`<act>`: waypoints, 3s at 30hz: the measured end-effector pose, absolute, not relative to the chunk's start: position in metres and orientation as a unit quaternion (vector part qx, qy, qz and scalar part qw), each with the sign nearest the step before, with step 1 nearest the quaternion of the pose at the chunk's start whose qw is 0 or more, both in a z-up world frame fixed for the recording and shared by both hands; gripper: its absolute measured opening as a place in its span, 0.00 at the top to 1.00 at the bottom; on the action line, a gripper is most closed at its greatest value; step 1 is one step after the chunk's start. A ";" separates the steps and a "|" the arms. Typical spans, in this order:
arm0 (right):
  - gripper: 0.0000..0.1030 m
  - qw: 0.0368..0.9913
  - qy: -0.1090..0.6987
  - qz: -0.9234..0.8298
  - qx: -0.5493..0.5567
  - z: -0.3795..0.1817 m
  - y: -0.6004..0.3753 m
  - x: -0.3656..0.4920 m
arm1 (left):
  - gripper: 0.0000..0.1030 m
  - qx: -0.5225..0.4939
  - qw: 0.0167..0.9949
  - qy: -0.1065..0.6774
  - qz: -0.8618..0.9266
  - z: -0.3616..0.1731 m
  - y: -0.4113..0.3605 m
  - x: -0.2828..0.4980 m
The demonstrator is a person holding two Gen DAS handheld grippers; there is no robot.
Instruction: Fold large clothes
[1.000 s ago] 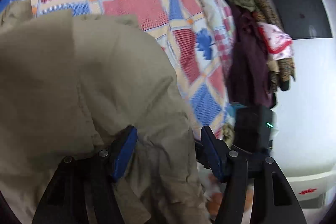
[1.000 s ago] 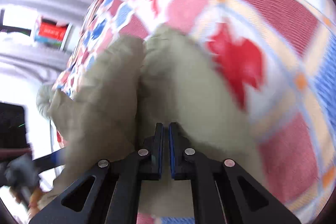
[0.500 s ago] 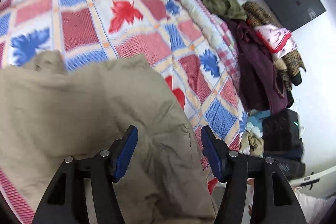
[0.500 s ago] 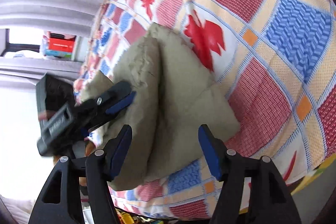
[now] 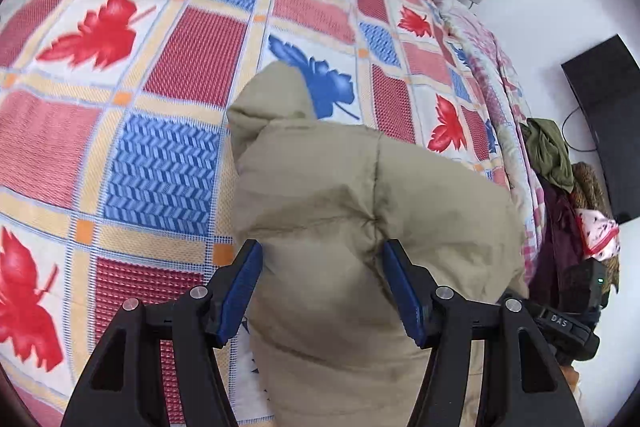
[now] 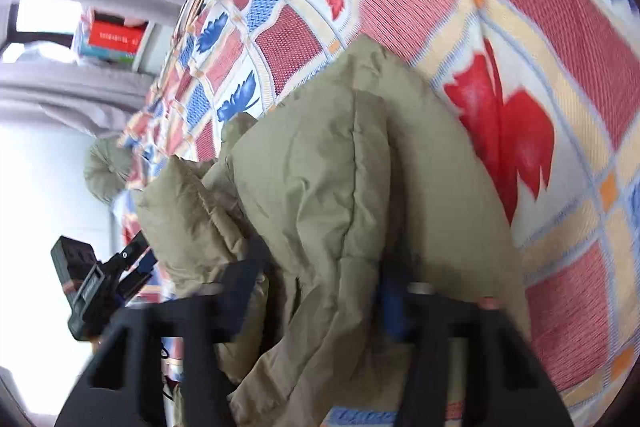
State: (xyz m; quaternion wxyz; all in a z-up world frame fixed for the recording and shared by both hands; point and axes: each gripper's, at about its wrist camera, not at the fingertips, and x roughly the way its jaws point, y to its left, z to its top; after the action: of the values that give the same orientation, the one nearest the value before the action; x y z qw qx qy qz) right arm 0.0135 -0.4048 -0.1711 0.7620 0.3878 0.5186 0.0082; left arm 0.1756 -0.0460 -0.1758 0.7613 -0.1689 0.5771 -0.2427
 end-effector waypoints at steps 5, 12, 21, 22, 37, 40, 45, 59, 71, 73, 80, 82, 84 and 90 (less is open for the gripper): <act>0.91 0.827 0.500 0.009 0.256 -0.140 -0.391 0.039 | 0.38 -0.127 0.773 0.563 -0.263 -0.177 -0.089 0.178; 0.91 0.793 0.542 -0.050 0.275 -0.173 -0.433 0.042 | 0.38 -0.078 0.778 0.551 -0.292 -0.168 -0.138 0.170; 0.42 0.815 0.487 0.025 0.312 -0.096 -0.434 0.000 | 0.38 -0.064 0.784 0.549 -0.281 -0.169 -0.146 0.165; 0.37 0.809 0.486 0.052 0.326 -0.089 -0.428 -0.003 | 0.38 -0.062 0.785 0.549 -0.279 -0.169 -0.146 0.165; 0.92 0.762 0.633 -0.018 0.138 -0.182 -0.364 -0.051 | 0.38 -0.006 0.800 0.532 -0.278 -0.161 -0.216 0.152; 0.96 0.764 0.625 -0.038 0.155 -0.204 -0.379 -0.066 | 0.34 0.008 0.801 0.536 -0.267 -0.174 -0.232 0.159; 0.96 0.768 0.615 -0.043 0.172 -0.219 -0.384 -0.070 | 0.31 0.040 0.802 0.537 -0.258 -0.181 -0.245 0.156; 0.94 0.761 0.618 -0.048 0.188 -0.222 -0.383 -0.073 | 0.28 0.053 0.823 0.519 -0.224 -0.124 -0.168 0.130; 0.88 0.776 0.579 -0.077 0.239 -0.177 -0.405 -0.080 | 0.00 0.053 0.799 0.569 -0.187 -0.145 -0.119 0.100; 0.88 0.781 0.571 -0.079 0.239 -0.168 -0.406 -0.080 | 0.00 0.051 0.792 0.579 -0.184 -0.153 -0.116 0.098; 0.39 0.799 0.540 -0.096 0.247 -0.142 -0.404 -0.066 | 0.00 0.020 0.777 0.601 -0.184 -0.165 -0.106 0.100; 0.39 0.798 0.534 -0.101 0.259 -0.143 -0.413 -0.062 | 0.00 0.021 0.776 0.602 -0.186 -0.167 -0.107 0.101; 0.31 0.796 0.527 -0.100 0.281 -0.146 -0.423 -0.060 | 0.00 0.022 0.776 0.602 -0.188 -0.168 -0.107 0.101; 0.16 0.785 0.521 -0.091 0.323 -0.161 -0.444 -0.052 | 0.00 0.009 0.771 0.606 -0.195 -0.173 -0.104 0.104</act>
State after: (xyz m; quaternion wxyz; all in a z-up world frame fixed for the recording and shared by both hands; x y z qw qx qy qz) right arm -0.0519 -0.4437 -0.1615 0.7847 0.3231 0.5210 -0.0912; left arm 0.1044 -0.1043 -0.1735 0.7709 0.0090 0.6065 -0.1947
